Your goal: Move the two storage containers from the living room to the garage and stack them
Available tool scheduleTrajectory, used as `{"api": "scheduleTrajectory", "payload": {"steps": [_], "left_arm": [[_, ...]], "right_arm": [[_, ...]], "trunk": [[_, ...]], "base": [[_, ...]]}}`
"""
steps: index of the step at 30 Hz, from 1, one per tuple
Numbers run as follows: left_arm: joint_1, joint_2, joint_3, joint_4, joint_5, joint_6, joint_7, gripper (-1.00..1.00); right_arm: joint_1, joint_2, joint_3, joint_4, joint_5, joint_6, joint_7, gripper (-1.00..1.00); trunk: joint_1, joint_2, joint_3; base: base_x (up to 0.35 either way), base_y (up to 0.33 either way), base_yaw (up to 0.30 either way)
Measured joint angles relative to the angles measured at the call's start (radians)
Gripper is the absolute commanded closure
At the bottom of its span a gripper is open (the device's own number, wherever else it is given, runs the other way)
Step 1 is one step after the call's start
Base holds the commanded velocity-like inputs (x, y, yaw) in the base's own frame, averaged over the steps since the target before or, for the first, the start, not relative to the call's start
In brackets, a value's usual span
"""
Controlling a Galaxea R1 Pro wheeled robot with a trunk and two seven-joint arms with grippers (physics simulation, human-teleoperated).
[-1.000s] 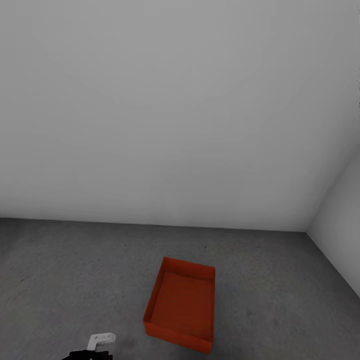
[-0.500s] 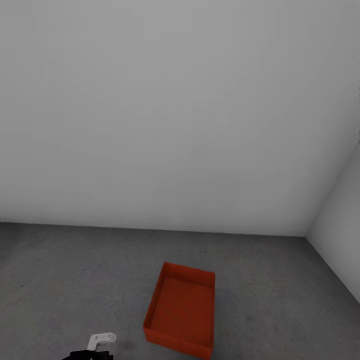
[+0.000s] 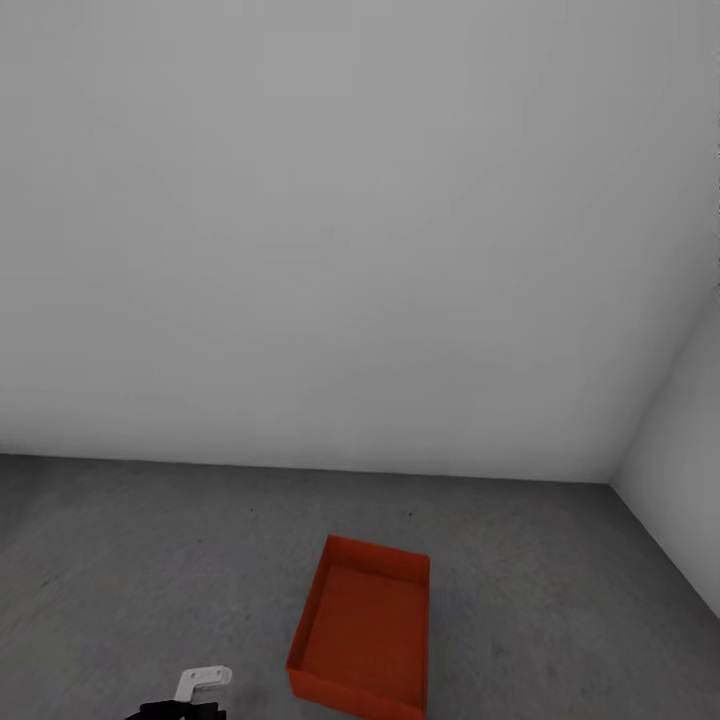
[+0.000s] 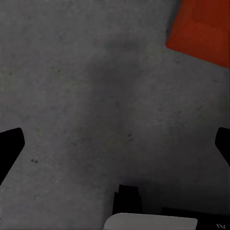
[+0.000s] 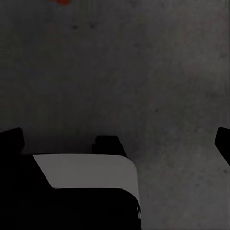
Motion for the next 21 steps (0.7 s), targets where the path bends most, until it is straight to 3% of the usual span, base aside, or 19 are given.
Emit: {"api": "scheduleTrajectory", "payload": {"steps": [21], "left_arm": [[0.020,0.002,0.000,0.000,0.002,-0.004,0.000,-1.00]], "right_arm": [[0.023,0.001,0.000,0.000,0.000,-0.003,0.003,-1.00]], "trunk": [[-0.004,0.007,0.036]], "base": [[0.000,0.000,0.000]]}}
